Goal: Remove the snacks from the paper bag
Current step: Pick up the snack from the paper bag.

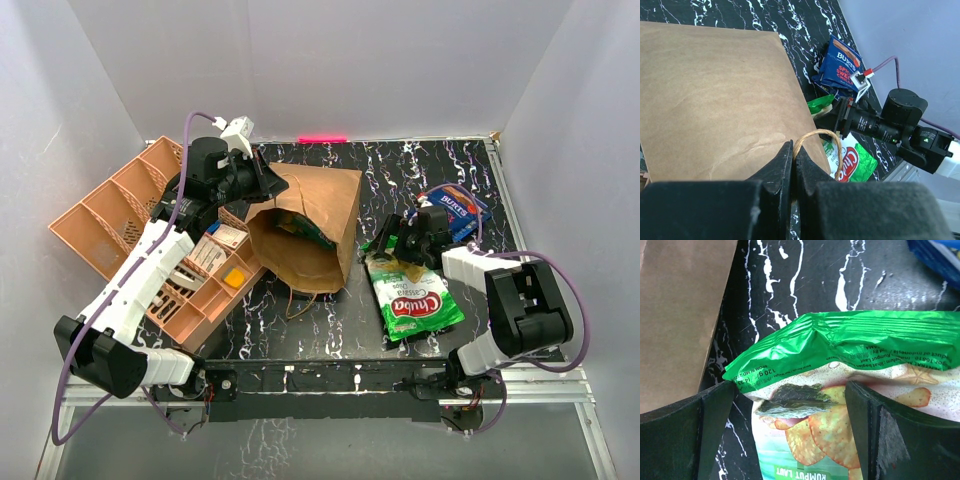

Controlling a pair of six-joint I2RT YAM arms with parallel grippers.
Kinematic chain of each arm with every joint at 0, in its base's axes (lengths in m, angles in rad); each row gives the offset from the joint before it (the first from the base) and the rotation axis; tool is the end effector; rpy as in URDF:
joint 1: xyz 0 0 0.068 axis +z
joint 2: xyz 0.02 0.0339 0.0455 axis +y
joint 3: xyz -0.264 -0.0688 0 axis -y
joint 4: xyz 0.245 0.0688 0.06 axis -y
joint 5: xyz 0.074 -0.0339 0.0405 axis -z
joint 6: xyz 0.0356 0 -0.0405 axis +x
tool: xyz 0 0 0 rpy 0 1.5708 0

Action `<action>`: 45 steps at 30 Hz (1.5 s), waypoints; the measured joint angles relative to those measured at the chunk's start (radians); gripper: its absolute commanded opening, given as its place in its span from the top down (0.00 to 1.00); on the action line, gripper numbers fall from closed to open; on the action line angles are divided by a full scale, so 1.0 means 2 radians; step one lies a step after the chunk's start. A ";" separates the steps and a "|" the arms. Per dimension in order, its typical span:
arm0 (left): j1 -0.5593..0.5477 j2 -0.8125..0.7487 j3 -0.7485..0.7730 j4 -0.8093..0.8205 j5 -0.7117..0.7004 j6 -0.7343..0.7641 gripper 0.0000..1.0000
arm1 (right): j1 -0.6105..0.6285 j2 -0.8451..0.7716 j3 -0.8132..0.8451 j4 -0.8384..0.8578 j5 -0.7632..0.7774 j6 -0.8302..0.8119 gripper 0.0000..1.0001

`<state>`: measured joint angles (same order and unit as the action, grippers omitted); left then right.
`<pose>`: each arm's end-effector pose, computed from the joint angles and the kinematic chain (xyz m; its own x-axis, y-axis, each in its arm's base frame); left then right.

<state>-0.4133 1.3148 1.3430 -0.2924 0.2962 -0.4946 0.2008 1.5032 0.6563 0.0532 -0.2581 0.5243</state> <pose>0.2712 -0.1303 0.4076 -0.5153 -0.2697 -0.8134 0.4517 0.7211 -0.5253 0.2779 0.0658 0.1558 -0.7891 0.3333 -0.5159 0.0310 0.8605 0.5086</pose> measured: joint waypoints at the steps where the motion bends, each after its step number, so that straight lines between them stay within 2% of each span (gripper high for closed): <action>1: 0.000 0.000 0.000 0.000 0.000 0.000 1.00 | 0.000 0.001 0.000 0.001 -0.006 0.001 0.02; 4: 0.000 0.000 0.000 0.000 0.000 0.000 1.00 | 0.001 -0.006 0.001 -0.007 -0.015 -0.001 0.02; 8: 0.000 0.000 0.000 0.000 0.000 0.000 1.00 | 0.001 -0.037 0.023 -0.061 -0.016 -0.021 0.02; 17: 0.000 0.000 0.007 0.000 0.008 -0.002 1.00 | 0.014 -0.164 0.042 -0.151 -0.010 -0.086 0.02; 19: 0.000 0.000 0.012 -0.001 0.013 -0.006 1.00 | 0.044 -0.188 0.037 -0.160 -0.005 -0.095 0.02; 24: 0.000 0.000 0.027 0.002 0.028 -0.023 1.00 | 0.181 -0.254 0.033 -0.157 0.023 -0.130 0.02; 28: 0.000 0.000 0.027 0.009 0.048 -0.042 1.00 | 0.251 -0.290 0.028 -0.134 0.041 -0.163 0.02; 35: 0.001 0.001 0.014 0.056 0.111 -0.095 1.00 | 0.323 -0.315 0.024 -0.109 0.038 -0.227 0.02; 40: 0.001 0.002 0.010 0.069 0.134 -0.106 1.00 | 0.383 -0.312 0.009 -0.076 0.058 -0.283 0.02; 42: 0.001 0.002 0.010 0.068 0.136 -0.106 1.00 | 0.405 -0.298 0.000 -0.056 0.076 -0.317 0.01; 45: 0.001 0.002 0.010 0.064 0.135 -0.102 1.00 | 0.413 -0.251 -0.001 -0.026 0.109 -0.381 0.05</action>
<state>-0.4114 1.3186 1.3632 -0.1646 0.5663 -0.6983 1.0260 1.0019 0.6552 0.0006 -0.0391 -0.2367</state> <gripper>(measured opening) 0.015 0.974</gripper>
